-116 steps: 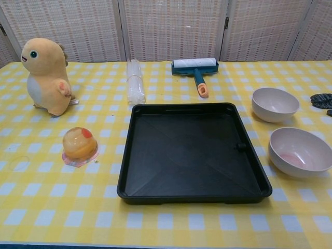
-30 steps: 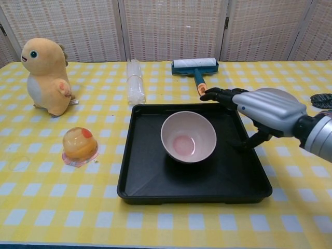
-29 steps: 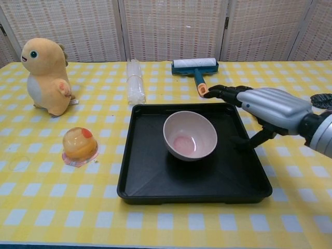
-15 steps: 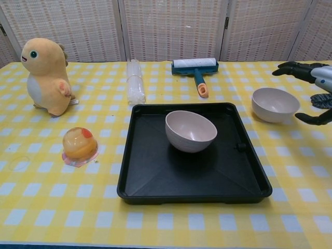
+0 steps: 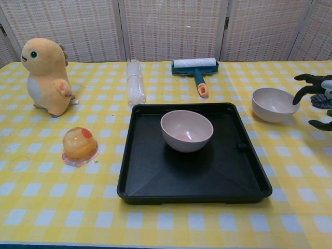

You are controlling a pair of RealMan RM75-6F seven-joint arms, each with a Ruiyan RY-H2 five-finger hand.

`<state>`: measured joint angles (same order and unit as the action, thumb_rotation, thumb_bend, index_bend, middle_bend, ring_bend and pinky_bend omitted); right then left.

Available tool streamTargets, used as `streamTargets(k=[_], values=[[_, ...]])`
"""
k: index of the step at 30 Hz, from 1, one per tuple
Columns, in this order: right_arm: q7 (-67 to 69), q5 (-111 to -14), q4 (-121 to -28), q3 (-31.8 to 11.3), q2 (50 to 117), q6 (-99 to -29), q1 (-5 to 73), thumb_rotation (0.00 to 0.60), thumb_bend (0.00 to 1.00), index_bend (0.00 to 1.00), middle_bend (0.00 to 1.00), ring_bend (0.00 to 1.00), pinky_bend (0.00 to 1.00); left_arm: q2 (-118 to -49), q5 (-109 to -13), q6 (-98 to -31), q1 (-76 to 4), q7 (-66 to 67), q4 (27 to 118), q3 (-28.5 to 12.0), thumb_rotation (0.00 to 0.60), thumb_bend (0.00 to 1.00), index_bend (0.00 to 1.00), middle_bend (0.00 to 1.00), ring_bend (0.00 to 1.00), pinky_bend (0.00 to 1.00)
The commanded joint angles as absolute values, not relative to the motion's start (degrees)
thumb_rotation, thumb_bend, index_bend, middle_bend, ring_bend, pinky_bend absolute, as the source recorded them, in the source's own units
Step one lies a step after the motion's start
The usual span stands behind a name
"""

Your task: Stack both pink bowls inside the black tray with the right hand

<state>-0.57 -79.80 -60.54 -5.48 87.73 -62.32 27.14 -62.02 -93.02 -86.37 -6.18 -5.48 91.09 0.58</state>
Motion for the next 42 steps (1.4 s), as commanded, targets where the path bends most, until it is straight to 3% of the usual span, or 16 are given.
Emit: streamTargets(k=[1, 4, 6, 8, 12, 16, 22, 31, 37, 42], values=[[1.46, -80.08, -54.60, -5.99, 91.78, -61.19, 28.65, 0.600, 0.42, 0.37, 0.00, 0.00, 0.00, -62.22, -92.82, -85.87, -6.45, -5.56, 90.82, 0.52, 0.600, 0.27, 0.00, 0.00, 0.00, 0.00], [3.65, -80.19, -51.33, -6.36, 93.96, -60.44, 29.55, 0.600, 0.42, 0.41, 0.00, 0.00, 0.00, -62.26, -92.79, -85.06, -6.79, -5.71, 90.60, 0.71, 0.600, 0.38, 0.00, 0.00, 0.00, 0.00], [4.59, -80.11, -48.82, -6.67, 95.41, -59.33, 30.48, 0.600, 0.42, 0.44, 0.00, 0.00, 0.00, -62.22, -92.87, -84.64, -6.96, -6.11, 90.74, 0.89, 0.600, 0.54, 0.00, 0.00, 0.00, 0.00], [5.33, -80.07, -46.49, -6.93, 96.79, -58.14, 31.50, 0.600, 0.42, 0.47, 0.00, 0.00, 0.00, -62.18, -93.08, -84.83, -6.93, -6.05, 90.74, 0.95, 0.600, 0.58, 0.00, 0.00, 0.00, 0.00], [6.82, -80.31, -42.86, -7.04, 99.04, -56.42, 33.05, 0.600, 0.43, 0.49, 0.00, 0.00, 0.00, -62.30, -93.07, -85.44, -6.73, -5.78, 90.72, 0.83, 0.600, 0.59, 0.00, 0.00, 0.00, 0.00], [7.92, -80.85, -39.99, -6.96, 100.96, -56.46, 33.83, 0.600, 0.48, 0.58, 0.01, 0.01, 0.00, -62.37, -93.23, -85.84, -6.64, -5.74, 90.58, 0.80, 0.600, 0.60, 0.00, 0.00, 0.00, 0.00], [11.14, -82.96, -39.07, -6.61, 101.81, -61.61, 33.31, 0.600, 0.57, 0.73, 0.10, 0.06, 0.00, -62.32, -93.81, -86.29, -6.63, -6.33, 90.38, 0.93, 0.600, 0.69, 0.00, 0.00, 0.00, 0.00], [7.97, -89.21, -55.02, -5.18, 96.85, -71.03, 33.39, 0.600, 0.58, 0.75, 0.13, 0.06, 0.00, -62.54, -93.66, -86.66, -6.44, -5.51, 90.94, 0.87, 0.600, 0.68, 0.00, 0.00, 0.01, 0.00], [3.56, -91.52, -63.82, -5.42, 96.12, -71.73, 35.29, 0.600, 0.58, 0.76, 0.14, 0.07, 0.00, -62.44, -93.99, -87.02, -6.28, -5.65, 91.06, 1.03, 0.600, 0.68, 0.00, 0.00, 0.01, 0.00], [1.35, -92.08, -65.35, -5.49, 98.27, -70.16, 36.99, 0.600, 0.58, 0.76, 0.14, 0.08, 0.00, -62.04, -94.25, -87.54, -6.08, -6.34, 91.19, 1.11, 0.600, 0.68, 0.00, 0.00, 0.01, 0.00]])
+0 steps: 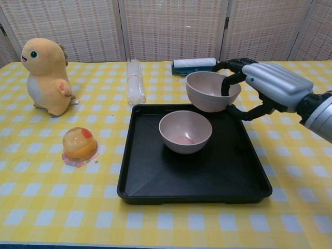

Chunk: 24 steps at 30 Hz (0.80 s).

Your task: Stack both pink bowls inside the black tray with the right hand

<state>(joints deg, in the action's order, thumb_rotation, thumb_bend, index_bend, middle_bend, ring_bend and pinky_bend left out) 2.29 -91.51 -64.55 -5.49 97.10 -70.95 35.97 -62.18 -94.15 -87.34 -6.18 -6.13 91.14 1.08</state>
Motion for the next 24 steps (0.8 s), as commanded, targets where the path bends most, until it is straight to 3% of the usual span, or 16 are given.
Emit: streamTargets(k=[1, 15, 24], values=[[1.13, -92.16, -65.30, -5.47, 98.79, -69.93, 37.24, 0.600, 0.58, 0.76, 0.14, 0.08, 0.00, -61.94, -94.33, -87.71, -6.03, -6.48, 91.21, 1.12, 0.600, 0.68, 0.00, 0.00, 0.01, 0.00], [1.96, -92.96, -60.56, -4.02, 104.71, -68.43, 38.69, 0.600, 0.58, 0.76, 0.14, 0.07, 0.00, -60.64, -93.87, -88.75, -5.34, -7.76, 91.95, 0.95, 0.600, 0.68, 0.00, 0.00, 0.01, 0.00], [2.03, -93.30, -62.46, -2.83, 102.59, -68.31, 38.20, 0.600, 0.58, 0.48, 0.05, 0.04, 0.00, -60.44, -94.03, -88.86, -5.21, -7.81, 92.22, 0.98, 0.600, 0.67, 0.00, 0.00, 0.00, 0.00]])
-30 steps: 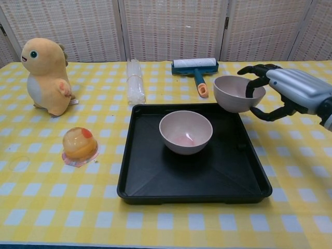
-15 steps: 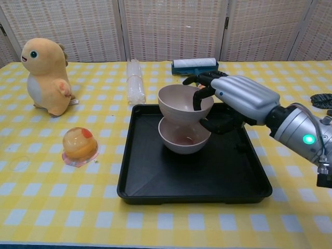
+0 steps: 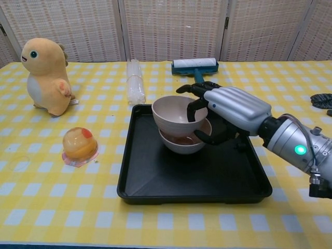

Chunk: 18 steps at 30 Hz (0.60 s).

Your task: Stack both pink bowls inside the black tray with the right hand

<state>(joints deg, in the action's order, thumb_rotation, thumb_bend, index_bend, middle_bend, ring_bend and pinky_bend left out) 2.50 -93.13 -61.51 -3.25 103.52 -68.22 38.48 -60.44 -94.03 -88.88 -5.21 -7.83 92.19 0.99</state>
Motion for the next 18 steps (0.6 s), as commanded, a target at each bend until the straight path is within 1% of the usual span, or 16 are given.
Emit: streamTargets(k=[1, 10, 13, 15, 17, 18], values=[[1.78, -93.35, -63.00, -2.67, 102.14, -68.37, 38.05, 0.600, 0.58, 0.46, 0.04, 0.03, 0.00, -60.44, -94.02, -88.86, -5.21, -7.80, 92.25, 0.97, 0.600, 0.67, 0.00, 0.00, 0.00, 0.00], [-0.73, -92.58, -68.19, -1.33, 97.85, -67.96, 36.26, 0.600, 0.58, 0.41, 0.00, 0.01, 0.00, -60.45, -94.26, -89.06, -5.02, -7.18, 92.80, 1.05, 0.600, 0.66, 0.00, 0.00, 0.00, 0.00], [0.01, -93.42, -70.50, -0.83, 95.67, -71.07, 34.58, 0.600, 0.58, 0.38, 0.00, 0.01, 0.00, -60.39, -94.26, -89.07, -4.93, -7.01, 92.84, 1.10, 0.600, 0.66, 0.00, 0.00, 0.00, 0.00], [0.26, -94.08, -72.07, -0.48, 93.65, -74.37, 32.75, 0.600, 0.58, 0.37, 0.00, 0.00, 0.00, -60.36, -94.14, -88.93, -4.92, -6.92, 92.82, 1.10, 0.600, 0.66, 0.00, 0.00, 0.00, 0.00], [-0.36, -94.12, -73.78, -0.27, 91.20, -77.89, 30.37, 0.600, 0.58, 0.34, 0.00, 0.00, 0.00, -60.39, -94.04, -88.95, -4.90, -6.73, 92.84, 1.03, 0.600, 0.66, 0.00, 0.00, 0.00, 0.00], [-1.00, -93.83, -74.67, -0.18, 89.96, -79.18, 29.24, 0.600, 0.58, 0.30, 0.00, 0.00, 0.00, -60.47, -94.04, -89.09, -4.87, -6.50, 92.77, 0.95, 0.600, 0.66, 0.00, 0.00, 0.00, 0.00]])
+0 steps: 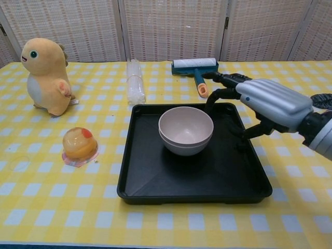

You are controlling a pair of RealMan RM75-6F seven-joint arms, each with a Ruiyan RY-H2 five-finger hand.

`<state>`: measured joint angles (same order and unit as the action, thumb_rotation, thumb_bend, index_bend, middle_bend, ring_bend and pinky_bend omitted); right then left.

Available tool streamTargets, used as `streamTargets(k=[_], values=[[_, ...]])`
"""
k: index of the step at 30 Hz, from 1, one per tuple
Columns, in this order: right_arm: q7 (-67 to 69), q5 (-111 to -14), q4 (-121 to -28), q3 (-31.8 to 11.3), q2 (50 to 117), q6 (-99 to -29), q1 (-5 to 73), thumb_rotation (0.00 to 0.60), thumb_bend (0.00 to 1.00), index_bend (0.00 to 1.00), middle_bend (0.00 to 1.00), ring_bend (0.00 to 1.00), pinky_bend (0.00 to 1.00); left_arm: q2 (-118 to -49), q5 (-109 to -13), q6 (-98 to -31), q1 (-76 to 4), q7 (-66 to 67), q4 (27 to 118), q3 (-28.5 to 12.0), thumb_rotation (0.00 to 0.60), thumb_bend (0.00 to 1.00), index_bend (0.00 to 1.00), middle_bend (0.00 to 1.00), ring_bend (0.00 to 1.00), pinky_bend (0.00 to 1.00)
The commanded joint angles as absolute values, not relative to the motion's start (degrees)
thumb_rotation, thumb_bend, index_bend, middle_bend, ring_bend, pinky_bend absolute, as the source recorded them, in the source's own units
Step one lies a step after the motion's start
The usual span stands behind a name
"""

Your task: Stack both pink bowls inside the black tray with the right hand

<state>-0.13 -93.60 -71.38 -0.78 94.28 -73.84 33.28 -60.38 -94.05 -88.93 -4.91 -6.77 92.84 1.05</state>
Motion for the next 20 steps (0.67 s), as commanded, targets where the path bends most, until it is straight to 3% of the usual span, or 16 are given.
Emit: streamTargets(k=[1, 4, 8, 15, 20], values=[[-1.97, -93.32, -75.69, -0.05, 88.57, -80.27, 28.03, 0.600, 0.58, 0.26, 0.00, 0.00, 0.00, -60.63, -94.02, -89.31, -4.83, -6.10, 92.62, 0.79, 0.600, 0.66, 0.00, 0.00, 0.00, 0.00], [-5.73, -91.15, -80.02, 0.70, 83.45, -83.18, 23.86, 0.600, 0.58, 0.11, 0.00, 0.00, 0.00, -61.62, -93.86, -90.09, -4.77, -4.44, 91.71, 0.11, 0.600, 0.65, 0.00, 0.00, 0.00, 0.00], [-12.11, -86.51, -88.31, 3.20, 75.15, -85.35, 17.52, 0.600, 0.57, 0.01, 0.00, 0.00, 0.00, -62.59, -93.59, -89.34, -5.19, -3.14, 91.09, -0.12, 0.600, 0.62, 0.00, 0.00, 0.00, 0.00], [-13.63, -85.48, -94.17, 6.71, 67.62, -86.95, 11.74, 0.600, 0.52, 0.00, 0.00, 0.00, 0.00, -64.48, -93.83, -87.36, -6.18, 0.09, 90.66, 0.08, 0.600, 0.58, 0.00, 0.00, 0.00, 0.00], [-10.85, -87.56, -95.29, 6.46, 65.23, -87.55, 10.75, 0.600, 0.52, 0.00, 0.00, 0.00, 0.00, -65.66, -93.96, -86.35, -6.72, 2.22, 90.64, 0.22, 0.600, 0.57, 0.00, 0.00, 0.00, 0.00]])
